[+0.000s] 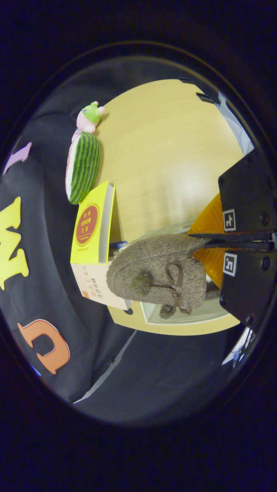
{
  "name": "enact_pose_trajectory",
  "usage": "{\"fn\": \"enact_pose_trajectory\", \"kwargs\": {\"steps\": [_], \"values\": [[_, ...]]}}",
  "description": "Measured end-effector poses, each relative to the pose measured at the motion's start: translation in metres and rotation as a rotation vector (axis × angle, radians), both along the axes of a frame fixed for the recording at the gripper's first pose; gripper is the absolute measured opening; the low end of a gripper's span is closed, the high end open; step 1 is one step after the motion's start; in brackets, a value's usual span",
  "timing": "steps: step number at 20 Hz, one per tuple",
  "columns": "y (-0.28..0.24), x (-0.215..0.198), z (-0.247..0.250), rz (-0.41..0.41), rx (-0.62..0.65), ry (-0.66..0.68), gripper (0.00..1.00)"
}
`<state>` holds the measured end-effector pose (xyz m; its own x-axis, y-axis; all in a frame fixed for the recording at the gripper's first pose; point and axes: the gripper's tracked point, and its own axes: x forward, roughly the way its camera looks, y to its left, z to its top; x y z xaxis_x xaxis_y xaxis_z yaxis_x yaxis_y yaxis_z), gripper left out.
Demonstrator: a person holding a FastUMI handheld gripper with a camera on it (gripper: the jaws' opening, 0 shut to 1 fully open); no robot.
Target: Open the storage box then place both shoes into the box .Put the left shoe in first, then the right shoe, with the right side of both shoes facing outward in a uniform manner.
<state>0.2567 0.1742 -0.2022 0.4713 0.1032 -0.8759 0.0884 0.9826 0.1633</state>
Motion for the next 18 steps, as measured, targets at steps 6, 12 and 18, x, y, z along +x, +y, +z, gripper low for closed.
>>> {"fn": "enact_pose_trajectory", "kwargs": {"steps": [6,12,18], "values": [[0.008,-0.004,0.02,0.03,-0.024,-0.089,0.64],[0.0,-0.006,0.052,0.08,-0.137,-0.218,0.67],[-0.01,-0.004,0.131,0.105,-0.212,-0.573,0.71]]}}
